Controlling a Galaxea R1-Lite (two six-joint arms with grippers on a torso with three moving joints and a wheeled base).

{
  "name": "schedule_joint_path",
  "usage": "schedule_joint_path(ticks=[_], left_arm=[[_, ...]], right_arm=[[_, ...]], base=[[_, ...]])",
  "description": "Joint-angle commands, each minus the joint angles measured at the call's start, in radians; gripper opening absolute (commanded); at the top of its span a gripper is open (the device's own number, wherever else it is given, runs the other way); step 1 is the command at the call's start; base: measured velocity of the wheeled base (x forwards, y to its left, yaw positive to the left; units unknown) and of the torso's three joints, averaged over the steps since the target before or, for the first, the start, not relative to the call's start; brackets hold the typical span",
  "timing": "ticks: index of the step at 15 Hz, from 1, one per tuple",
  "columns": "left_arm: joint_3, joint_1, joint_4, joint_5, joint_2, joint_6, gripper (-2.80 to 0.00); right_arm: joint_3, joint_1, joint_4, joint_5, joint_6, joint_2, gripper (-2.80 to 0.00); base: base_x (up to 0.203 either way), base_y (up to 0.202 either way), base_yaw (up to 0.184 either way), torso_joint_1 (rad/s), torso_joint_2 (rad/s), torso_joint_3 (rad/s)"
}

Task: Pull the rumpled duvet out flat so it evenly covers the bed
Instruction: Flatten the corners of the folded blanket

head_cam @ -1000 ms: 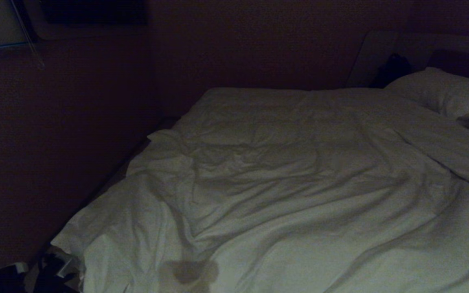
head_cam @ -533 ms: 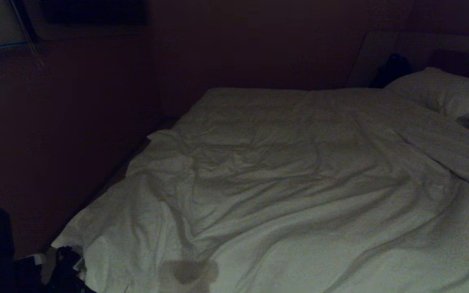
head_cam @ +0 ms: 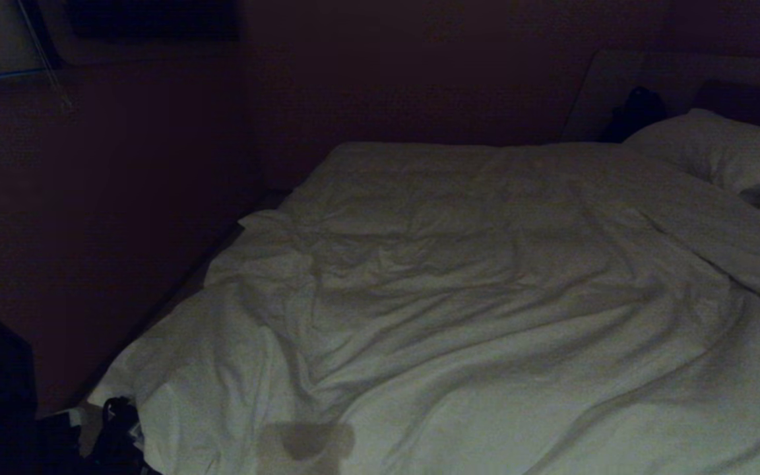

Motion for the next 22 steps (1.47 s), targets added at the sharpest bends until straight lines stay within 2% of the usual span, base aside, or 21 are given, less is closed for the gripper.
schedule_joint_path(ticks=[1, 8, 9, 15, 18, 20, 22], left_arm=[[0.001, 0.000, -0.047, -0.006, 0.000, 0.004, -2.80], [0.013, 0.000, -0.047, -0.013, -0.018, -0.002, -2.80], [0.031, -0.001, -0.047, -0.016, -0.035, -0.018, -2.80], [0.101, -0.011, -0.047, -0.056, -0.262, -0.174, -2.80], [0.123, -0.057, -0.047, -0.059, -0.457, -0.297, -2.80], [0.110, -0.130, -0.037, -0.015, -0.582, -0.383, -2.80], [0.053, -0.205, 0.040, 0.071, -0.673, -0.421, -2.80]], right_arm=[[0.000, 0.000, 0.000, 0.000, 0.000, 0.001, -2.80], [0.000, 0.000, 0.000, 0.000, 0.000, 0.001, -2.80], [0.000, 0.000, 0.000, 0.000, 0.000, 0.001, -2.80], [0.000, 0.000, 0.000, 0.000, 0.000, 0.001, -2.80], [0.000, 0.000, 0.000, 0.000, 0.000, 0.001, -2.80], [0.000, 0.000, 0.000, 0.000, 0.000, 0.001, -2.80], [0.000, 0.000, 0.000, 0.000, 0.000, 0.001, -2.80]], base=[[0.000, 0.000, 0.000, 0.000, 0.00, 0.000], [0.000, 0.000, 0.000, 0.000, 0.00, 0.000], [0.000, 0.000, 0.000, 0.000, 0.00, 0.000], [0.000, 0.000, 0.000, 0.000, 0.00, 0.000], [0.000, 0.000, 0.000, 0.000, 0.00, 0.000], [0.000, 0.000, 0.000, 0.000, 0.00, 0.000], [0.000, 0.000, 0.000, 0.000, 0.00, 0.000]])
